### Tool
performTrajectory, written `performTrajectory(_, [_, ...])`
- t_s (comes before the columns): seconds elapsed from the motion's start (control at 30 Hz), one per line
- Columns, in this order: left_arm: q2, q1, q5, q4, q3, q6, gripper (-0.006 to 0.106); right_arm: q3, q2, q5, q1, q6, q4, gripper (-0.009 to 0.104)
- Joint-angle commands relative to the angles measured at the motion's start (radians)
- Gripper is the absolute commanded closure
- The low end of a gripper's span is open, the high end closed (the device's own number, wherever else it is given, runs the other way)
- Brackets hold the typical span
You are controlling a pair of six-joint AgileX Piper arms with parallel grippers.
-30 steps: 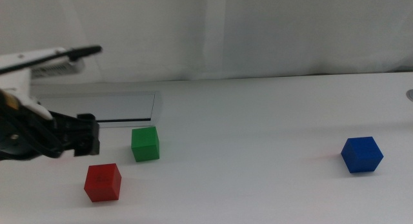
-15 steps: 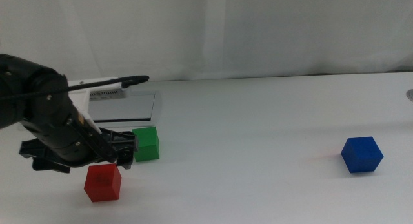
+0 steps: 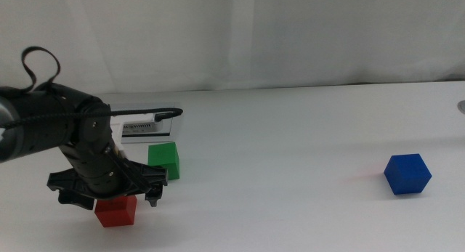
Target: Stack red cubes first, then green, then blue cubes in a specific spot.
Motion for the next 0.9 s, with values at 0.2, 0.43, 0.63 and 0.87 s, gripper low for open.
performTrajectory(0.2, [0.061,-0.004,-0.07,0.0,0.019,-0.042,0.009,0.003,-0.004,-0.011,0.004,-0.002,0.004,-0.002])
performTrajectory(0.43, [0.071,-0.004,-0.133,0.0,0.06,-0.067,0.009,0.003,-0.004,-0.011,0.004,-0.002,0.004,-0.002])
performTrajectory(0.63, [0.073,-0.004,-0.139,0.012,0.062,-0.094,0.033,0.003,-0.004,-0.011,0.004,-0.002,0.004,-0.002])
performTrajectory(0.87, [0.073,-0.004,-0.172,0.03,0.062,-0.11,0.096,0.003,-0.004,-0.011,0.004,-0.002,0.004,-0.002])
